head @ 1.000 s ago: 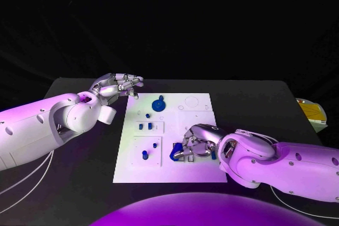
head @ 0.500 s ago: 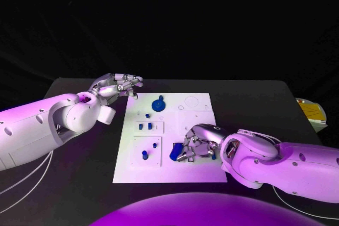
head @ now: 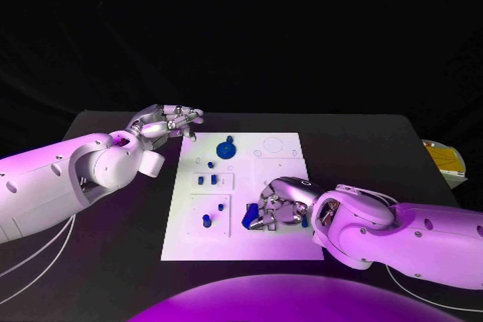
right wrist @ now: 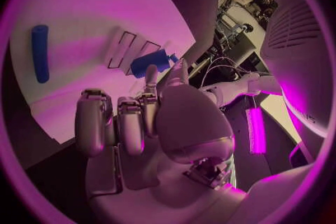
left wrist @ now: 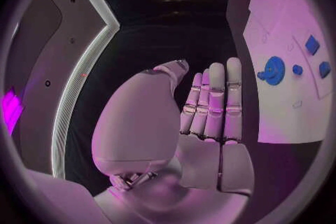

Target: Assemble the parts on the task board

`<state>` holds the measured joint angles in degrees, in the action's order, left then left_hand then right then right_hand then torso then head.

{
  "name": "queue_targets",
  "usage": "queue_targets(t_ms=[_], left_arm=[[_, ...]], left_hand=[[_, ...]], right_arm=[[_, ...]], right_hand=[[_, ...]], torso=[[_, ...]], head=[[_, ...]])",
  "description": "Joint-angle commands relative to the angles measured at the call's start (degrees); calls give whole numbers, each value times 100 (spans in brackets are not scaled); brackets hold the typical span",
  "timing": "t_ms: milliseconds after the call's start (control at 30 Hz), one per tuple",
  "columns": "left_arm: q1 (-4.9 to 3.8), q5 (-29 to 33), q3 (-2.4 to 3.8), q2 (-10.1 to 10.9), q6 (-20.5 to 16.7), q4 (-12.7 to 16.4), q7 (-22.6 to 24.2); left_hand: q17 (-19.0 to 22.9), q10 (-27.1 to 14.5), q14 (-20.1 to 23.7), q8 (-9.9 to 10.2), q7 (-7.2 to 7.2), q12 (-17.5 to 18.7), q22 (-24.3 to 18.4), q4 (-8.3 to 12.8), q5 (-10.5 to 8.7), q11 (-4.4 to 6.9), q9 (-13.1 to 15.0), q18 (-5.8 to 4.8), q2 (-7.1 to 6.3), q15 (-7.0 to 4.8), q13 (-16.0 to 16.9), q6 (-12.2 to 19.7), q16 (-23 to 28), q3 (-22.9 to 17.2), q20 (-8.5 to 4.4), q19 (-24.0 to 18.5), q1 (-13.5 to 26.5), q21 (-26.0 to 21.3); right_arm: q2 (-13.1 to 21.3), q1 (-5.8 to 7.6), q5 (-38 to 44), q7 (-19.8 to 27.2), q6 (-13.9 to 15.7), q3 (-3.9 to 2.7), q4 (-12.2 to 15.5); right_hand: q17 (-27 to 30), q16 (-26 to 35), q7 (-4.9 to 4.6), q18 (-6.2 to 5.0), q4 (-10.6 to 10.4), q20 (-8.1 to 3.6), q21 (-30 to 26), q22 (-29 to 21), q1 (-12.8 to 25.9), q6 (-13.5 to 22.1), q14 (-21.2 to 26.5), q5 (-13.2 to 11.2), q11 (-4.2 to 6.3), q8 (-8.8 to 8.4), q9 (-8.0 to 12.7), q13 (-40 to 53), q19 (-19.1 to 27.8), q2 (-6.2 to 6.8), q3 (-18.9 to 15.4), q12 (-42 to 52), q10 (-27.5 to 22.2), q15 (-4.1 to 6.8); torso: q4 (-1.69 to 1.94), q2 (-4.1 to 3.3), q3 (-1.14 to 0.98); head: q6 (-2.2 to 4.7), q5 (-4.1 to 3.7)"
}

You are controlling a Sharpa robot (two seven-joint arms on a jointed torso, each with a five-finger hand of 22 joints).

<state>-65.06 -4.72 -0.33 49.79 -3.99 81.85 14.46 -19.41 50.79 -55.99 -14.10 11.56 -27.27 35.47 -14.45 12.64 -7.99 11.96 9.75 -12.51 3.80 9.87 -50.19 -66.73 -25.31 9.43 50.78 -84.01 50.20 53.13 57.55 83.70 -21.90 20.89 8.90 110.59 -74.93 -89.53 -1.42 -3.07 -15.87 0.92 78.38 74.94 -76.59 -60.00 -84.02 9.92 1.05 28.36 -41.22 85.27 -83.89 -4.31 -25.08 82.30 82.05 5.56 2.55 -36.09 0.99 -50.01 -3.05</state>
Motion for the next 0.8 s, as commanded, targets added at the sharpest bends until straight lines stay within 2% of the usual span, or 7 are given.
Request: queue_targets(t_ms=[33, 167, 300, 367, 400, 467, 800], left_arm=[[-3, 20, 3, -9, 89, 6, 25], [-3, 20, 3, -20, 97, 1, 25], [-3, 20, 3, -23, 99, -3, 24], [-3, 20, 2, -22, 98, -4, 24], [-3, 20, 2, -21, 98, -4, 24], [-3, 20, 2, -21, 100, -5, 24], [-3, 20, 1, -22, 109, -8, 22]], left_hand=[[-8, -41, 3, -21, 8, -27, -7, 10, 32, -13, 6, 76, 18, 26, -6, 36, 29, -9, 18, 21, -35, -19], [-8, -41, 3, -21, 8, -27, -7, 10, 32, -13, 6, 76, 18, 26, -6, 36, 29, -9, 18, 21, -35, -19], [-7, -42, 9, -26, 10, -34, -6, 12, 32, -14, 9, 76, 18, 27, -8, 39, 33, -15, 18, 18, -36, -21], [-7, -42, 9, -26, 10, -34, -6, 12, 32, -14, 9, 76, 18, 27, -8, 39, 33, -15, 18, 18, -36, -21], [-7, -42, 9, -26, 10, -34, -6, 12, 32, -14, 9, 76, 18, 27, -8, 39, 33, -15, 18, 18, -36, -21], [-7, -42, 9, -26, 10, -34, -6, 12, 32, -14, 9, 76, 18, 27, -8, 39, 33, -15, 18, 18, -36, -21], [-7, -42, 9, -26, 10, -34, -6, 12, 32, -14, 9, 76, 18, 27, -8, 39, 33, -15, 18, 18, -36, -21]], right_arm=[[-46, -3, 25, 88, 24, 0, -24], [-111, -3, 71, 49, 24, 0, -69], [-154, -3, 112, 32, 41, 0, -81], [-169, -3, 154, 27, 50, 0, -82], [-174, -3, 173, 24, 51, 0, -82], [-184, -3, 213, 17, 49, 0, -82], [-212, -3, 380, -55, -4, 0, -91]], right_hand=[[-1454, -31, 37, 80, -54, -51, 25, 1086, -657, -18, -587, 264, 183, 8, -2, -59, -248, -561, -113, 28, 523, 47], [-1456, -31, 60, 80, -60, -66, 18, 1093, -802, -14, -587, 781, 204, -20, 15, -46, -250, -529, -109, 36, 527, 65], [-1456, -31, 67, 80, -70, -72, 16, 1097, -846, -21, -587, 971, 210, -33, 25, -35, -251, -515, -116, 47, 533, 70], [-1462, -33, 86, 82, -74, -84, 26, 1107, -952, -27, -589, 1424, 228, -55, 44, -10, -257, -457, -122, 77, 545, 86], [-1464, -33, 91, 82, -74, -88, 24, 1108, -985, -30, -589, 1536, 233, -60, 48, -6, -257, -440, -122, 81, 546, 90], [-1462, -33, 116, 85, -76, -103, 34, 1118, -1135, -48, -589, 1935, 255, -78, 69, 30, -263, -369, -113, 127, 564, 107], [-1474, -36, 154, 94, -89, -138, 69, 1145, -1450, -80, -591, 2487, 292, -103, 111, 121, -280, -265, -57, 245, 607, 141]], torso=[[-3, -2, 4], [-1, 2, 5], [9, 1, 3], [7, 0, 2], [5, 0, 2], [1, 2, 1], [-6, 4, -1]], head=[[1, 3], [1, -3], [1, 0], [1, 4], [1, 5], [1, 11], [1, 12]])
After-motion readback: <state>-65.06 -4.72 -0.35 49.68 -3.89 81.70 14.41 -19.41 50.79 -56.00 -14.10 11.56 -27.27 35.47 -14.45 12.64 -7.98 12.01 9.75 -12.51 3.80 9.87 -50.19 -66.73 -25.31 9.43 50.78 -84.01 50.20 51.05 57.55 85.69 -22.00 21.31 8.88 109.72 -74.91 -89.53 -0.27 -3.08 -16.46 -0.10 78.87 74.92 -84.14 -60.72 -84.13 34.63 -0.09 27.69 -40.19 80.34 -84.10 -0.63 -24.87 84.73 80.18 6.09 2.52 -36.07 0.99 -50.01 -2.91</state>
